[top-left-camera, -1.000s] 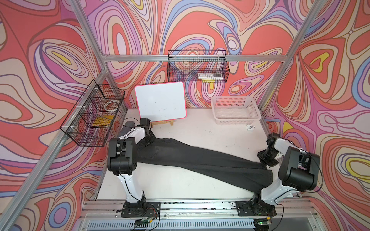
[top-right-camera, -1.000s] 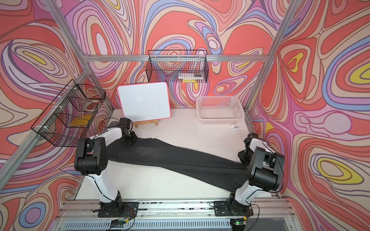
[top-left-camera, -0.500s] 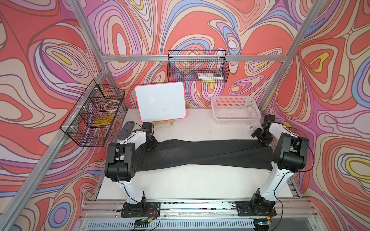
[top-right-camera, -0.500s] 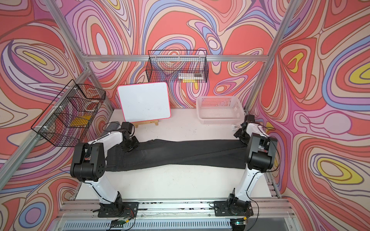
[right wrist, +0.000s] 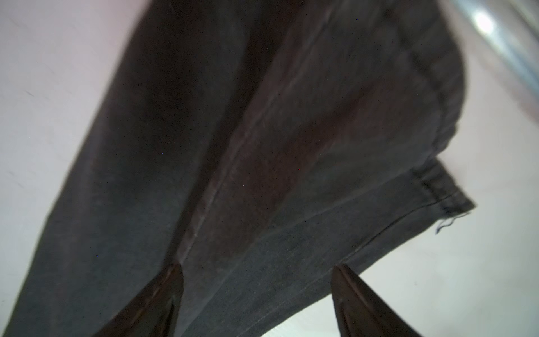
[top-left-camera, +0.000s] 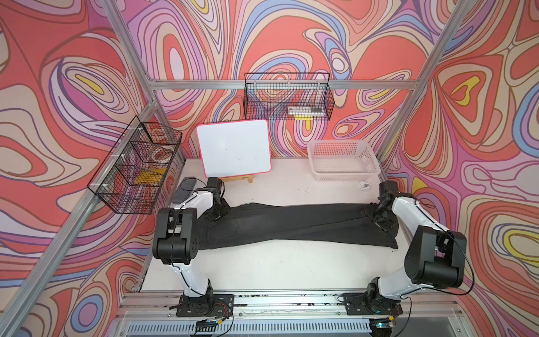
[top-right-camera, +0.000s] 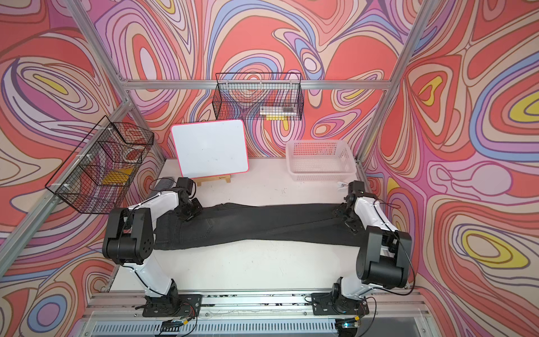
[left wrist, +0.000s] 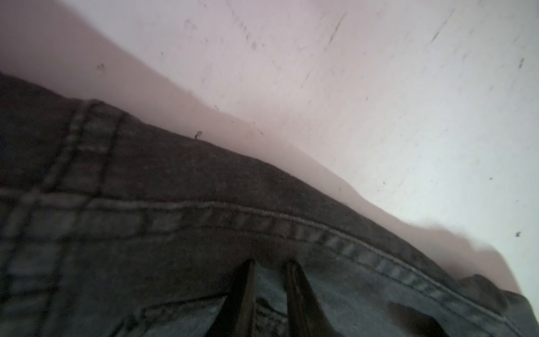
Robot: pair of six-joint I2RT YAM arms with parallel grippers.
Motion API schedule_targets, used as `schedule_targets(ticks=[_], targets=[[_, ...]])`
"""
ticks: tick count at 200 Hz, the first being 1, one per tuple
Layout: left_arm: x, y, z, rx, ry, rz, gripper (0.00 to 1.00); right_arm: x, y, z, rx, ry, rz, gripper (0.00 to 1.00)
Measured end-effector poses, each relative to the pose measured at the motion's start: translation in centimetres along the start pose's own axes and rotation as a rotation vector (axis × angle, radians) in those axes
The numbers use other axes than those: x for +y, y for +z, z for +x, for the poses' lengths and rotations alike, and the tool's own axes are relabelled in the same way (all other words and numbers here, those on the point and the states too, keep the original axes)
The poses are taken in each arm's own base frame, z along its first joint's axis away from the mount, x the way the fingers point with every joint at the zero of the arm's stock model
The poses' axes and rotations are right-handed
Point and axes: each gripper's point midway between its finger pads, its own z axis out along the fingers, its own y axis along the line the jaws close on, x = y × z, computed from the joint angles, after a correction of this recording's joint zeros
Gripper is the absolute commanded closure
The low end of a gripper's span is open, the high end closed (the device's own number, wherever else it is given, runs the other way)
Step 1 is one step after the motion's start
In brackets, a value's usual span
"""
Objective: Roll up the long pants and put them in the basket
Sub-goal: Fold the long pant at the center of the board.
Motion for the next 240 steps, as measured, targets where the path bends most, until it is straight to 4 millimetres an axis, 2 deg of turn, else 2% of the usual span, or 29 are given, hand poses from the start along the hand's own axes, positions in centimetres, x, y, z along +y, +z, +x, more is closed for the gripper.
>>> schedule_targets(ticks=[17, 48, 75, 92, 117, 125, 132, 136, 149, 166, 187, 214, 228, 240], targets=[[0.0, 0.0, 0.0, 0.005, 0.004, 0.004, 0.76, 1.2, 1.1, -0.1, -0.002, 0.014, -0.007, 0.26], [0.0, 0.1, 0.0, 0.013, 0.008, 0.014, 0.76, 3.2, 1.9, -1.8, -0.043, 0.053, -0.025, 0.67], [0.1, 0.1, -0.2, 0.023, 0.002, 0.028, 0.76, 3.0, 1.4, -2.0, -0.06, 0.085, -0.007, 1.0], [0.2, 0.1, -0.2, 0.032, -0.007, 0.039, 0.76, 2.1, 0.0, -1.5, -0.063, 0.098, 0.013, 1.0], [0.2, 0.2, -0.4, 0.05, -0.028, 0.063, 0.76, 0.5, -3.5, -0.2, -0.08, 0.125, 0.011, 0.99], [0.3, 0.2, -0.5, 0.055, -0.033, 0.069, 0.76, -0.2, -4.2, 0.5, -0.081, 0.134, 0.015, 0.94], [0.2, 0.2, -0.6, 0.056, -0.036, 0.073, 0.76, -1.0, -4.6, 1.2, -0.072, 0.141, 0.027, 0.8], [0.2, 0.2, -0.7, 0.057, -0.038, 0.075, 0.76, -1.4, -4.6, 1.6, -0.066, 0.144, 0.036, 0.74], [0.2, 0.3, -0.9, 0.057, -0.043, 0.079, 0.76, -3.0, -3.9, 3.1, -0.029, 0.155, 0.093, 0.68], [0.1, 0.4, -1.5, 0.055, -0.051, 0.084, 0.76, -5.0, -2.2, 5.3, 0.039, 0.168, 0.17, 0.48], [0.0, 0.5, -2.1, 0.051, -0.058, 0.086, 0.76, -6.4, -1.2, 6.9, 0.098, 0.171, 0.234, 0.38], [0.0, 0.6, -2.6, 0.046, -0.064, 0.087, 0.76, -6.5, -2.2, 6.3, 0.08, 0.166, 0.259, 0.38], [-0.1, 0.6, -2.9, 0.044, -0.065, 0.089, 0.76, -5.5, -4.0, 4.4, 0.032, 0.157, 0.239, 0.37], [-0.2, 0.6, -3.1, 0.042, -0.065, 0.089, 0.76, -3.9, -5.7, 2.2, -0.025, 0.146, 0.194, 0.38]])
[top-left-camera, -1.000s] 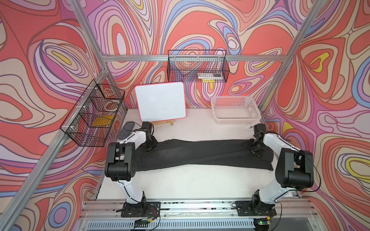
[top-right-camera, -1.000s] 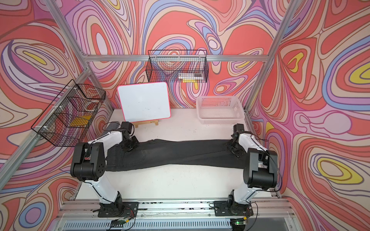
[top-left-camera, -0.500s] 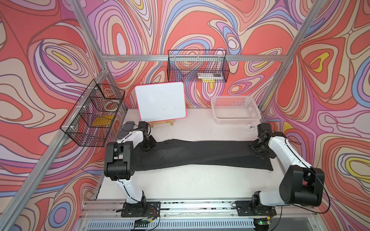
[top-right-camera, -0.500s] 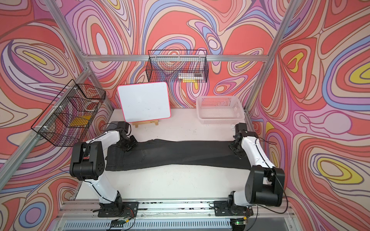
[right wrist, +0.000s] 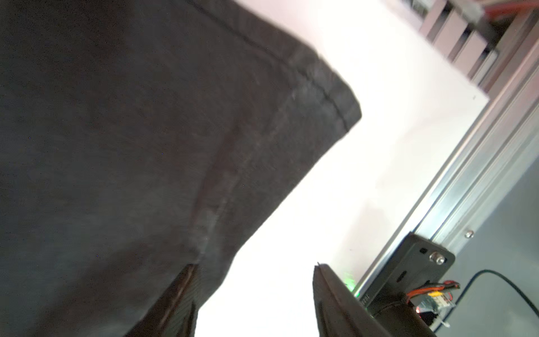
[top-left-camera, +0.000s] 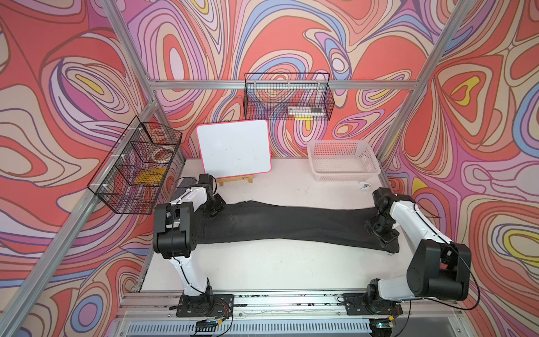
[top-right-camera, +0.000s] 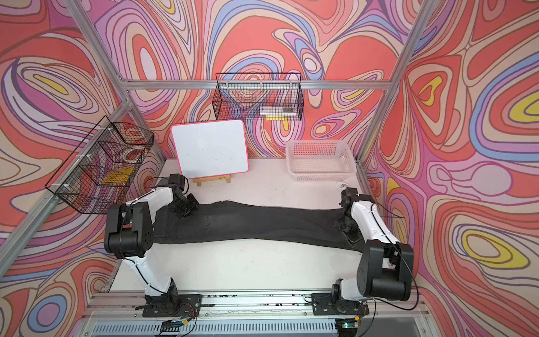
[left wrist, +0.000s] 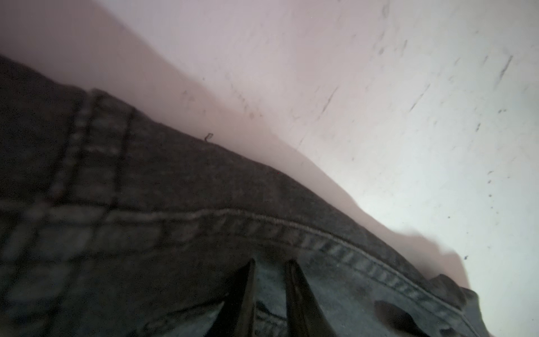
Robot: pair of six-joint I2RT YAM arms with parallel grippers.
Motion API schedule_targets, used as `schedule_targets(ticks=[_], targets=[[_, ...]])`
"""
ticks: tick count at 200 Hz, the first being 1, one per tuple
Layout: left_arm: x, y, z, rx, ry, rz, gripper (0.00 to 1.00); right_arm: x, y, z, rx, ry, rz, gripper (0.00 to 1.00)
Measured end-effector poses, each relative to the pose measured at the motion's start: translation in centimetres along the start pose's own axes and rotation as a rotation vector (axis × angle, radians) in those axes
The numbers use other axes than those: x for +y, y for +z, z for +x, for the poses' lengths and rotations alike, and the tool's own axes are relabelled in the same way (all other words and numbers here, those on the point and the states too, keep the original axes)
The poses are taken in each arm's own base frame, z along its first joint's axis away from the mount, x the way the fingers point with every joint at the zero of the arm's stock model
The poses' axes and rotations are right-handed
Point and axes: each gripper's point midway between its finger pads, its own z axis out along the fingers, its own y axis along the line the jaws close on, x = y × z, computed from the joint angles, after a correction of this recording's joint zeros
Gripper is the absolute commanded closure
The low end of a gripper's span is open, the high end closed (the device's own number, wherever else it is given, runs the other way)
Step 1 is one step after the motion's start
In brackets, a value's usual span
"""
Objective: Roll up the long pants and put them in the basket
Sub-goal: Fold the long pant at the center of the board.
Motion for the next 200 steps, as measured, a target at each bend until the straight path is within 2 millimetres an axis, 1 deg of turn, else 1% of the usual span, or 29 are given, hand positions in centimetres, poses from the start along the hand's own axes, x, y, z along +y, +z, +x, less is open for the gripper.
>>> schedule_targets(ticks=[7, 16, 29, 35, 47, 54, 62, 76, 89, 101, 115, 123, 139, 151, 163, 176, 189, 200], targets=[[-0.1, 0.0, -0.1, -0.001, 0.0, 0.001, 0.76, 1.1, -1.0, -1.1, -0.029, 0.0, -0.033, 0.38], [-0.1, 0.0, -0.1, -0.002, 0.001, 0.001, 0.76, 2.2, -1.9, -2.1, -0.054, -0.001, -0.063, 0.39], [-0.1, -0.1, -0.1, -0.002, 0.005, -0.003, 0.77, 3.5, -2.3, -2.5, -0.072, -0.013, -0.092, 0.45], [0.0, -0.1, -0.2, -0.004, 0.008, -0.004, 0.77, 3.9, -2.1, -2.4, -0.069, -0.023, -0.097, 0.49], [0.0, -0.2, -0.3, -0.009, 0.015, -0.01, 0.76, 4.8, -1.1, -1.7, -0.046, -0.046, -0.107, 0.57], [0.0, -0.2, -0.4, -0.012, 0.017, -0.013, 0.76, 5.2, -0.1, -1.0, -0.023, -0.055, -0.105, 0.61], [0.1, -0.3, -0.5, -0.014, 0.019, -0.017, 0.77, 5.3, 1.4, -0.1, 0.01, -0.06, -0.092, 0.63], [0.2, -0.3, -0.5, -0.014, 0.023, -0.023, 0.76, 4.4, 4.2, 2.0, 0.074, -0.065, -0.042, 0.65], [0.3, -0.3, -0.5, -0.016, 0.024, -0.03, 0.76, 2.0, 6.2, 4.2, 0.134, -0.053, 0.035, 0.64], [0.4, -0.3, -0.5, -0.018, 0.024, -0.034, 0.76, -0.2, 7.2, 5.7, 0.173, -0.034, 0.097, 0.62], [0.4, -0.3, -0.5, -0.017, 0.023, -0.035, 0.76, -1.8, 7.4, 6.1, 0.195, 0.007, 0.132, 0.57], [0.4, -0.3, -0.5, -0.017, 0.023, -0.037, 0.76, -2.4, 7.3, 5.8, 0.196, 0.037, 0.137, 0.56], [0.4, -0.4, -0.6, -0.019, 0.023, -0.041, 0.76, -3.0, 6.9, 4.5, 0.178, 0.096, 0.14, 0.54], [0.4, -0.3, -0.8, -0.02, 0.022, -0.042, 0.76, -3.3, 6.4, 3.0, 0.152, 0.128, 0.144, 0.51], [0.4, -0.3, -0.9, -0.019, 0.02, -0.043, 0.75, -3.2, 5.4, 1.0, 0.103, 0.145, 0.142, 0.49], [0.4, -0.3, -1.0, -0.021, 0.019, -0.043, 0.75, -1.9, 3.6, -1.5, 0.037, 0.14, 0.097, 0.48], [0.2, -0.4, -1.4, -0.027, 0.017, -0.039, 0.75, 0.1, 1.5, -3.8, -0.033, 0.119, 0.029, 0.46], [0.2, -0.5, -1.6, -0.03, 0.016, -0.038, 0.75, 2.0, 0.2, -4.6, -0.076, 0.089, -0.016, 0.45]])
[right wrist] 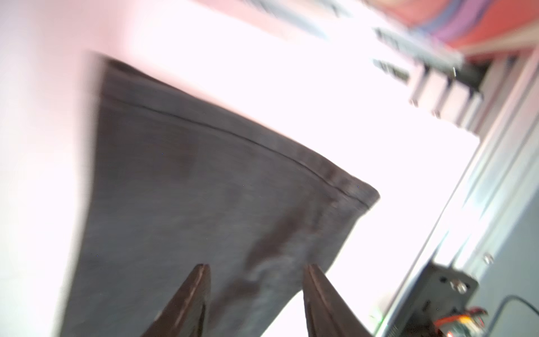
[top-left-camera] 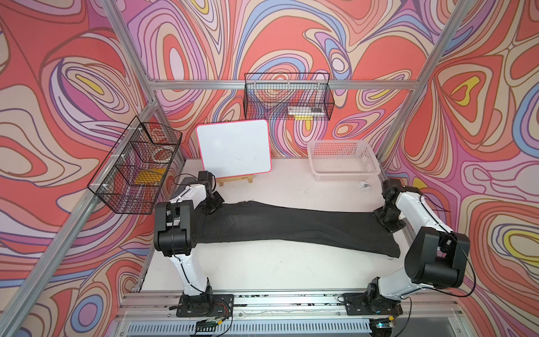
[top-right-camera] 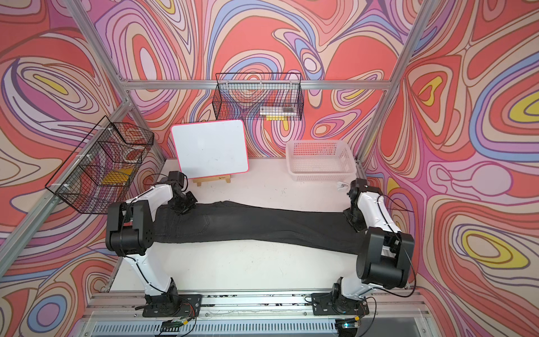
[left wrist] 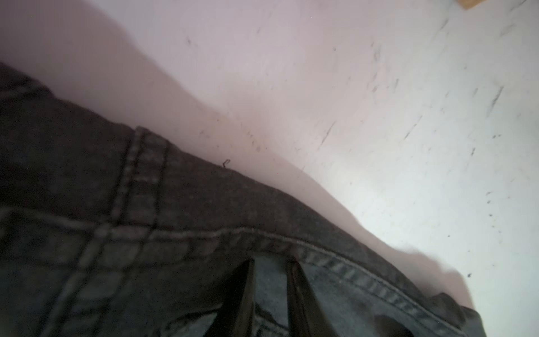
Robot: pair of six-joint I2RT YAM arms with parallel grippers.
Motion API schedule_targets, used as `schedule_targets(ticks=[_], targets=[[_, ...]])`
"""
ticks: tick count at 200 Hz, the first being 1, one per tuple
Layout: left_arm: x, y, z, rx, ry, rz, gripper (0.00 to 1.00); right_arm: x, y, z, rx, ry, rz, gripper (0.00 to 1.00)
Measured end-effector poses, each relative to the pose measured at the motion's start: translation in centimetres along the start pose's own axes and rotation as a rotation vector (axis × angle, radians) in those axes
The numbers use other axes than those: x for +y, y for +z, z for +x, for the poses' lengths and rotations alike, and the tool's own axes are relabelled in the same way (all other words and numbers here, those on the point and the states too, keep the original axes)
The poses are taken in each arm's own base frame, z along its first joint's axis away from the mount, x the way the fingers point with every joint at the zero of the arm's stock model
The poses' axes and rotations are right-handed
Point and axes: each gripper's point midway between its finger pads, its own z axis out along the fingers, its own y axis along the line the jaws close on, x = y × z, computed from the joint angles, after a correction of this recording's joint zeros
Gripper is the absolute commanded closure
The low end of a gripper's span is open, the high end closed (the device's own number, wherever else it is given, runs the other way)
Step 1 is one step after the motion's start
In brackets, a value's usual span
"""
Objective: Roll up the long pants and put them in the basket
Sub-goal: Fold the long pant at the center of the board.
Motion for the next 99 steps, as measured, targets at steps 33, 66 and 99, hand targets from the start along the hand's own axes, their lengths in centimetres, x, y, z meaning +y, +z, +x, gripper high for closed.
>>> schedule_targets(ticks=[33, 66, 99], targets=[[0.0, -0.1, -0.3, -0.005, 0.001, -0.002, 0.75, 6.4, 0.1, 4.8, 0.011, -0.191, -0.082, 0.48], [0.2, -0.1, -0.4, 0.001, 0.019, -0.019, 0.74, 4.5, 4.7, 10.1, 0.117, -0.225, 0.002, 0.48], [0.5, -0.1, -0.4, 0.007, 0.047, -0.044, 0.73, 1.9, 6.7, 9.7, 0.162, -0.155, 0.053, 0.47]])
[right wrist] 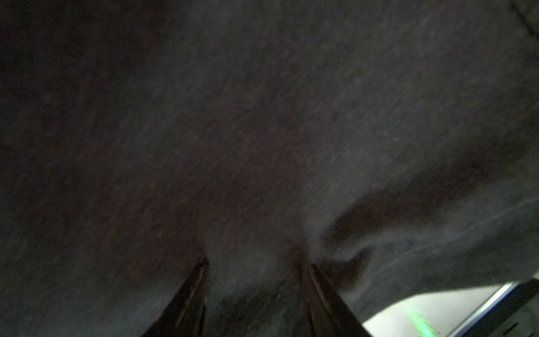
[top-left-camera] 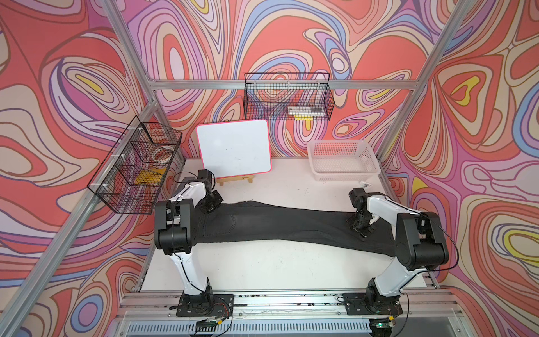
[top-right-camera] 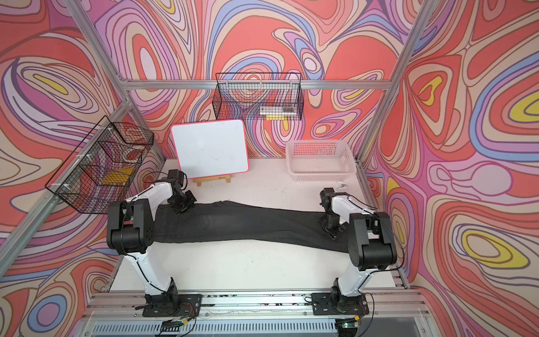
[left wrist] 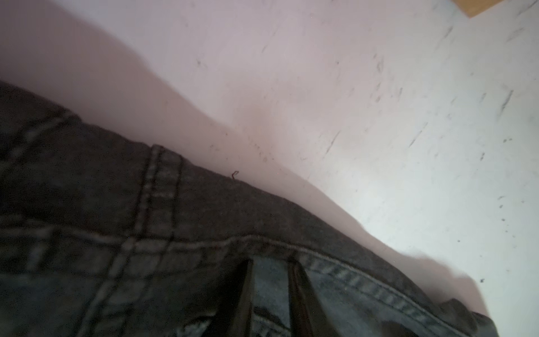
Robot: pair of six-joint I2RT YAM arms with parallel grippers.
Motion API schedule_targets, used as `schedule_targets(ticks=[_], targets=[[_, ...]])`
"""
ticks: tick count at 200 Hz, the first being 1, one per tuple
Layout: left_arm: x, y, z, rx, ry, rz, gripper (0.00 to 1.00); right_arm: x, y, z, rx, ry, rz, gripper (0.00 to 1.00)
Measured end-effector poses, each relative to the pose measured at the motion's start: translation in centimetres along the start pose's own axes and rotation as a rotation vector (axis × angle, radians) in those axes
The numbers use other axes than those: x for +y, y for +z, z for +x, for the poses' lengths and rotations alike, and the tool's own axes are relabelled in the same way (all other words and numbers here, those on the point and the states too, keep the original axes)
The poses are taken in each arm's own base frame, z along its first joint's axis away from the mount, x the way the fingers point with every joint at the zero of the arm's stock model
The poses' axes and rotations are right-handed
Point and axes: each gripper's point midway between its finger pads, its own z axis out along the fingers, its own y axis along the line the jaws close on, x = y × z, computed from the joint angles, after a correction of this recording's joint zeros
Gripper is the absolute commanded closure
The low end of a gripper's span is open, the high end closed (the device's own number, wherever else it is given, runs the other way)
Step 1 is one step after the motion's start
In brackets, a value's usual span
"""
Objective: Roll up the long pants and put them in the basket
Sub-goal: Fold the long pant at the center of the board.
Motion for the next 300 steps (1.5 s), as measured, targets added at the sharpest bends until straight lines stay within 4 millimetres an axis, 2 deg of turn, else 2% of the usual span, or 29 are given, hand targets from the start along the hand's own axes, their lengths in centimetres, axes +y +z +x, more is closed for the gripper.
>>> schedule_targets(ticks=[24, 57, 74, 96, 112, 134, 155, 169, 185, 212, 234, 251, 282, 300], targets=[[0.3, -0.1, -0.2, -0.005, 0.019, -0.02, 0.72, -0.5, 0.4, -1.6, 0.009, 0.049, -0.029, 0.45], [0.5, 0.1, 0.0, 0.005, 0.044, -0.03, 0.66, -0.7, 1.0, -5.3, -0.018, 0.082, -0.077, 0.43], [0.4, 0.1, 0.1, 0.009, 0.059, -0.028, 0.63, 0.7, 0.8, -6.9, -0.047, 0.041, -0.103, 0.39], [0.4, -0.5, 0.0, 0.003, 0.088, -0.038, 0.57, 3.7, -0.1, -8.2, -0.137, -0.081, -0.115, 0.37], [0.5, -1.9, 0.3, -0.008, 0.118, -0.063, 0.53, 7.0, -2.0, -7.5, -0.199, -0.2, -0.142, 0.36], [0.2, -4.9, 1.5, -0.047, 0.152, -0.08, 0.5, 12.0, -5.6, -4.9, -0.278, -0.363, -0.228, 0.36], [1.6, -7.2, 3.4, -0.076, 0.143, -0.106, 0.45, 14.3, -6.9, -2.1, -0.298, -0.465, -0.27, 0.36], [3.4, -7.7, 4.4, -0.073, 0.122, -0.147, 0.45, 14.6, -6.6, -0.7, -0.288, -0.503, -0.272, 0.35], [5.3, -7.4, 4.6, -0.059, 0.096, -0.193, 0.45, 14.4, -5.9, 0.3, -0.269, -0.527, -0.266, 0.35], [8.3, -7.1, 3.3, -0.05, 0.037, -0.232, 0.43, 13.8, -4.6, 1.6, -0.229, -0.548, -0.26, 0.34], [10.3, -7.0, 2.3, -0.049, 0.005, -0.248, 0.42, 13.9, -4.4, 2.4, -0.221, -0.561, -0.271, 0.33], [10.5, -6.4, 1.8, -0.045, 0.008, -0.244, 0.42, 14.1, -4.3, 2.9, -0.22, -0.566, -0.287, 0.33], [9.5, -4.8, 0.7, -0.055, 0.005, -0.183, 0.44, 14.0, -3.8, 3.3, -0.208, -0.566, -0.293, 0.33], [8.9, -4.2, 0.3, -0.059, 0.003, -0.156, 0.53, 14.0, -3.7, 3.4, -0.204, -0.566, -0.295, 0.33]])
